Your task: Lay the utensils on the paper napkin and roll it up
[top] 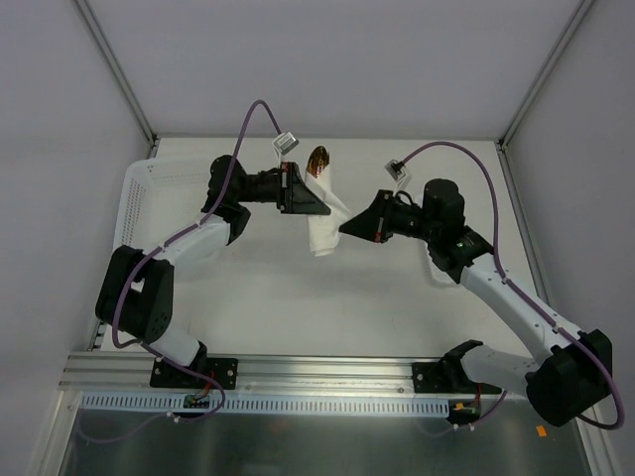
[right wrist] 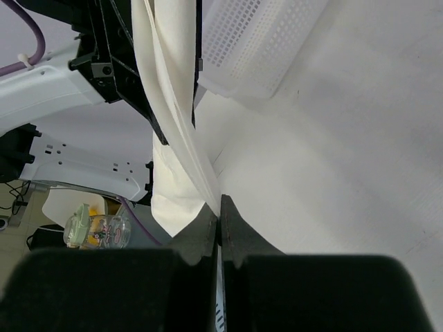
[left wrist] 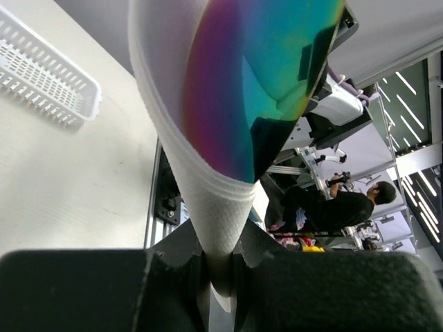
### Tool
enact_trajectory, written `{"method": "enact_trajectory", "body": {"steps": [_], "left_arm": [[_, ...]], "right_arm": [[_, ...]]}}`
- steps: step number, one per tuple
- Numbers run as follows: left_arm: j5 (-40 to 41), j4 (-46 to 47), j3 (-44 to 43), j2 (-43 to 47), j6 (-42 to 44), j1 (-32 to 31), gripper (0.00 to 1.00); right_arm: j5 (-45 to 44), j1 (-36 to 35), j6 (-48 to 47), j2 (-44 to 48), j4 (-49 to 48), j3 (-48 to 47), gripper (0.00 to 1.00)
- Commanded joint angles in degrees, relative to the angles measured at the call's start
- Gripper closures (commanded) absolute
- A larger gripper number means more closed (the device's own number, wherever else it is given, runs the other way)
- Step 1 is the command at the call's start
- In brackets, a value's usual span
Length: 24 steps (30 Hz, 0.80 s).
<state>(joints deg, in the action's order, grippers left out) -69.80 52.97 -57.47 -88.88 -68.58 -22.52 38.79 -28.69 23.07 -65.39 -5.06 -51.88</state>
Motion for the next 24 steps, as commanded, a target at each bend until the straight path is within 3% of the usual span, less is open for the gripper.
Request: {"method": "enact_trajectory", "body": {"steps": [1, 4, 5, 6, 8, 10, 11, 12, 15, 19, 24], "left_arm": [[0.72, 13.82, -2.64, 0.9, -9.03, 0.73, 1.0], [0.98, 14.62, -2.64, 0.9, -9.47, 0.73, 1.0], [0.98, 13.83, -2.64, 1.08, -8.86, 0.81, 1.0], [1.07, 12.26, -2.64, 1.43, -5.38, 0.9, 1.0], [3.17, 0.69, -2.73, 3.87, 1.39, 1.6, 1.0], [6.41, -9.85, -3.69, 5.64, 14.08, 1.96, 1.0], [7.39, -20.78, -5.79, 6.26, 18.09, 2.04, 1.0], [8.35, -24.11, -6.5, 6.18, 21.61, 2.22, 1.0], [12.22, -31.95, -7.48, 6.0, 24.45, 2.84, 1.0], [17.24, -43.03, -9.76, 5.91, 29.64, 2.92, 1.0], [17.33, -45.24, -9.68, 7.14, 29.21, 2.84, 1.0]], "right_arm": [[-0.55, 1.79, 0.13, 0.96, -0.13, 1.78, 1.0], [-1.61, 2.67, 1.18, 0.18, 0.05, 1.61, 1.0], [-1.87, 3.02, 1.36, 0.17, 0.57, 1.26, 0.8], [-2.65, 3.55, 0.93, 0.69, 1.1, 0.9, 0.71], [-6.5, 3.64, -1.26, 3.15, 6.0, -1.64, 0.63], [-9.41, 3.73, -5.38, 4.65, 13.54, -4.8, 0.62], [-12.04, 3.73, -6.45, 6.22, 15.5, -7.42, 0.62], [-13.46, 3.73, -7.33, 6.93, 17.17, -8.58, 0.62], [-16.98, 3.46, -9.36, 8.51, 22.01, -13.24, 0.7], [-19.36, -0.3, -10.5, 5.8, 26.5, -19.48, 0.71], [-20.94, -5.06, -10.32, 0.18, 26.07, -24.67, 0.57]]}}
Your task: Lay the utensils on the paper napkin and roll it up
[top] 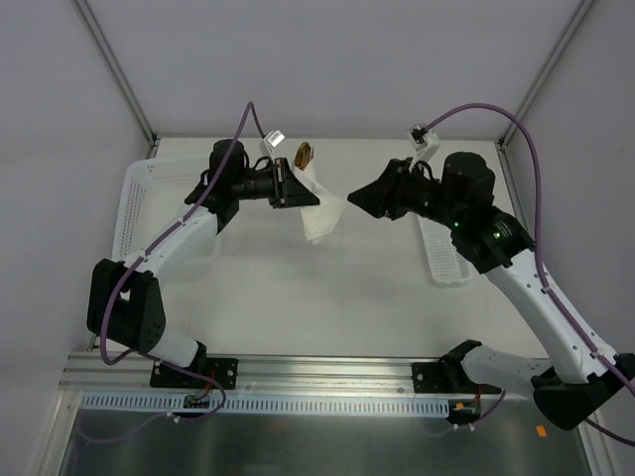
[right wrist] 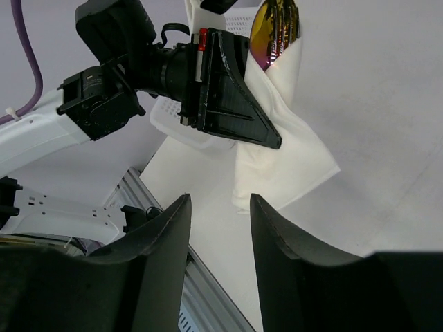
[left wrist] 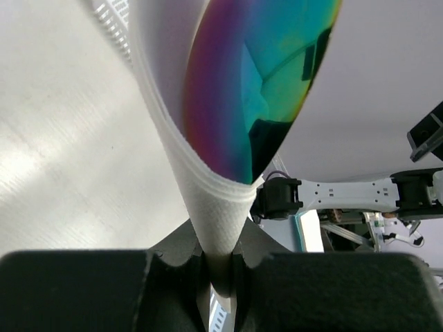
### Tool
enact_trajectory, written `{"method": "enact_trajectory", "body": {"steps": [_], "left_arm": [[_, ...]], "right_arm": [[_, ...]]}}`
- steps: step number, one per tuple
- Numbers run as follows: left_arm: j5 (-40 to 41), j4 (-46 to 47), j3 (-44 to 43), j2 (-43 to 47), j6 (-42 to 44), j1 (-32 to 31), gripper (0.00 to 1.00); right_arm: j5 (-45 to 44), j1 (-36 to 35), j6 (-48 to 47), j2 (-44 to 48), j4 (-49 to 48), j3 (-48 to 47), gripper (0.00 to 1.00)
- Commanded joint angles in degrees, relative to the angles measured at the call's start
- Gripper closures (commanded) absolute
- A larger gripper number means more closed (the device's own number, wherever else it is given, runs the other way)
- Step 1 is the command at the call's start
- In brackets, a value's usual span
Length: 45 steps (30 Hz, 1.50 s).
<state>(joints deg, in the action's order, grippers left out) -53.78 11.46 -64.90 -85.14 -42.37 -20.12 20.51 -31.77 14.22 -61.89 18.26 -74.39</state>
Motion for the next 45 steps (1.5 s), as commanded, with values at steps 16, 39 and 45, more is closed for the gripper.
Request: {"method": "enact_trajectory", "body": {"steps": [16, 39, 45], "left_arm": [[-3.44, 2.06, -1.1, 4.99, -5.51, -2.03, 1.0], [-7.83, 23.34, 4.0, 4.37, -20.91, -2.38, 1.0], [-8.27, 29.04, 5.31, 3.85, -24.51, -2.56, 1.0]], "right_arm": [[-1.97, -7.25, -2.35, -13.87, -1.56, -4.98, 0.56], [0.05, -7.17, -1.74, -12.2, -3.67, 0.12, 0.46], [2.77, -6.99, -1.04, -12.38, -5.16, 0.65, 0.44]]}}
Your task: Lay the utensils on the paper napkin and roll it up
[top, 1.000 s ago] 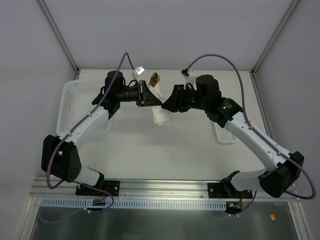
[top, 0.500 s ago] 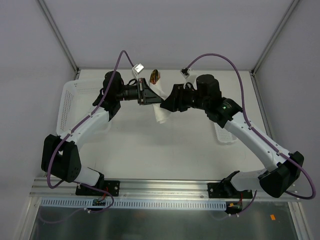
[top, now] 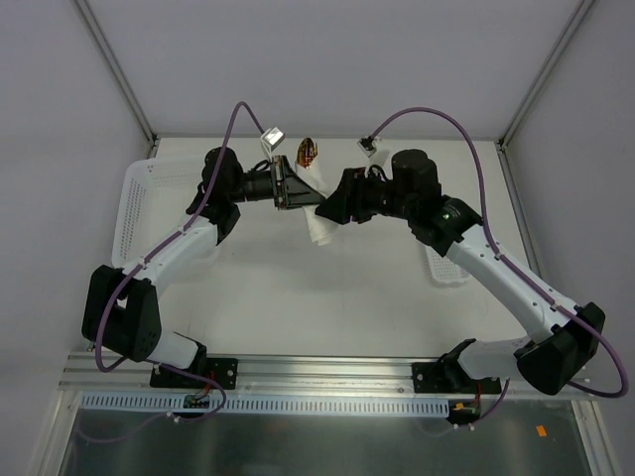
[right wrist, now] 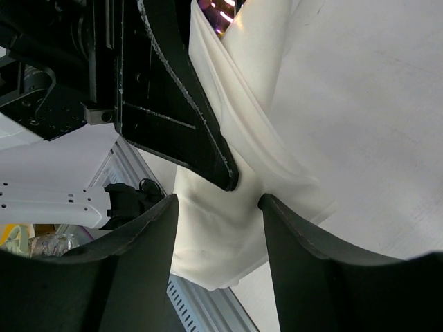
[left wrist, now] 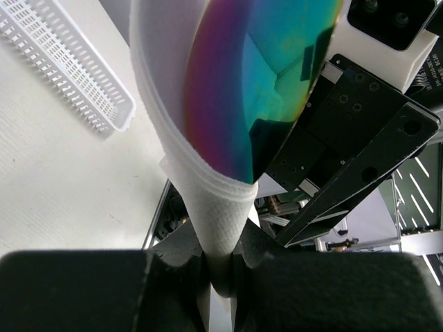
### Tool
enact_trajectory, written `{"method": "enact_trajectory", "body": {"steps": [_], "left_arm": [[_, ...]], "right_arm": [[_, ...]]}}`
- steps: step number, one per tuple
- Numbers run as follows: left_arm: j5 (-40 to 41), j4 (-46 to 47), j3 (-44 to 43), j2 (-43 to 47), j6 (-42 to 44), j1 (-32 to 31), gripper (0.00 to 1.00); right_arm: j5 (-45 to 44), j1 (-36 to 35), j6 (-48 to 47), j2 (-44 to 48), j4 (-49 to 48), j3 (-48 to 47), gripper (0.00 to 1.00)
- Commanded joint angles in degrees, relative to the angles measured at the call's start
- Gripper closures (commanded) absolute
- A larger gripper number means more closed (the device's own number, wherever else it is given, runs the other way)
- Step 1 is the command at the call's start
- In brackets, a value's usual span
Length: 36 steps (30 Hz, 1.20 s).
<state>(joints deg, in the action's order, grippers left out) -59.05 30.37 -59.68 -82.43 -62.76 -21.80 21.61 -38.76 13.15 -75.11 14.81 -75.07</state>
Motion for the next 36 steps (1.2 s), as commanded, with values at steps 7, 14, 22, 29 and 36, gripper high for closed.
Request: {"method": "enact_trajectory", "body": {"steps": [7, 14, 22, 29, 36], "left_arm": [[-3.35, 15.06, 0.79, 0.96, -7.54, -0.96, 1.0], [-3.53, 18.76, 1.67, 0.52, -9.83, -1.14, 1.0], [-3.36, 20.08, 1.41, 0.26, -10.36, -1.31, 1.0], [-3.18, 19.99, 0.88, -0.18, -9.49, -1.31, 1.0], [-2.57, 14.2, -0.61, 0.52, -4.57, -1.31, 1.0]], "right_arm": [[4.14, 0.18, 2.76, 0.76, -5.31, 3.87, 0.44], [4.15, 0.44, 3.38, 1.81, -6.45, 5.98, 0.44], [8.8, 0.44, 6.1, 1.81, -11.2, 7.74, 0.51], [13.46, 0.88, 9.79, 1.55, -17.97, 10.64, 0.7], [16.71, 2.64, 12.95, 2.07, -23.15, 13.28, 1.0]]}}
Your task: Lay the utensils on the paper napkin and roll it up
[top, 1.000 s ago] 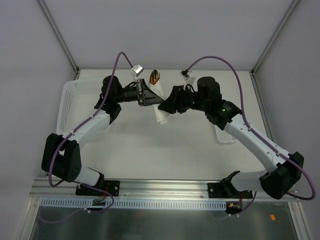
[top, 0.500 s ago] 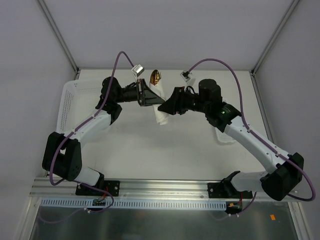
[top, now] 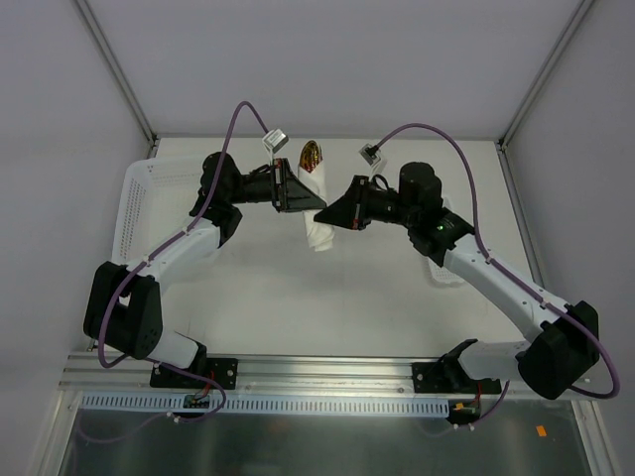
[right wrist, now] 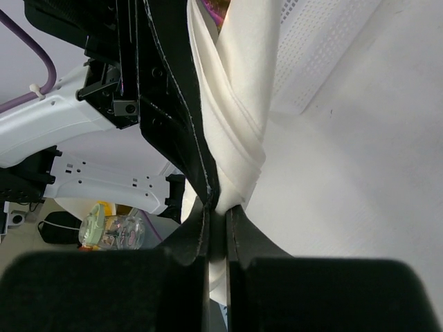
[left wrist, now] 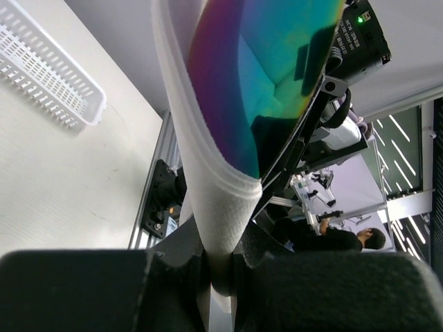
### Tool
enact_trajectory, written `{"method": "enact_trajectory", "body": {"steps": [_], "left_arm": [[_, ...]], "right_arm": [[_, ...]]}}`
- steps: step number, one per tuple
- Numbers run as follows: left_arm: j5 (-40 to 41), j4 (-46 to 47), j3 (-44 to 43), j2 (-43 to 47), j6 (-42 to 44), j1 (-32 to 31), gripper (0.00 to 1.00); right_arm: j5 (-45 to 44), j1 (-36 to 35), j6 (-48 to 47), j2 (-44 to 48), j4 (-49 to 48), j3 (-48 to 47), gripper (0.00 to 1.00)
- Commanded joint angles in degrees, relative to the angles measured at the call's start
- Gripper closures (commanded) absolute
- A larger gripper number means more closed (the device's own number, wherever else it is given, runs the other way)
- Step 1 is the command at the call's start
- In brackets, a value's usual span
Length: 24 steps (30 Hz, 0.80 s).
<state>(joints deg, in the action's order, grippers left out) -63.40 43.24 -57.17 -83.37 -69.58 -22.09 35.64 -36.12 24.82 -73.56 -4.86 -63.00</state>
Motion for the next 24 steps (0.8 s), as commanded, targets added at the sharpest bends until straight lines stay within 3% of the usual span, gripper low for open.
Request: {"method": "enact_trajectory", "body": {"steps": [1, 2, 7, 14, 21, 24], "left_arm": [[2.31, -0.16, -3.47, 1.72, 5.13, -0.94, 1.0], [2.66, -5.31, -4.43, 2.07, 6.98, -0.94, 0.99], [4.07, -15.89, -6.81, 3.74, 14.54, 0.29, 0.69], [6.0, -30.84, -8.84, 6.82, 23.43, 3.36, 0.53], [6.88, -37.7, -6.64, 13.84, 29.67, 5.83, 0.37], [8.55, -40.42, -5.94, 15.95, 31.52, 5.65, 0.35]], "right_arm": [[2.86, 0.43, 2.07, 0.52, -4.36, 1.91, 1.0], [3.03, 0.61, 2.42, 0.87, -5.5, 2.27, 1.0], [4.0, 2.01, 4.45, 1.84, -9.54, 4.11, 1.0], [2.6, 2.72, 4.89, 2.46, -10.34, 3.5, 1.0], [-7.83, 2.81, 5.59, 4.04, -8.42, 3.41, 1.0], [-12.24, 2.46, 5.68, 4.92, -5.43, 2.8, 1.0]]}}
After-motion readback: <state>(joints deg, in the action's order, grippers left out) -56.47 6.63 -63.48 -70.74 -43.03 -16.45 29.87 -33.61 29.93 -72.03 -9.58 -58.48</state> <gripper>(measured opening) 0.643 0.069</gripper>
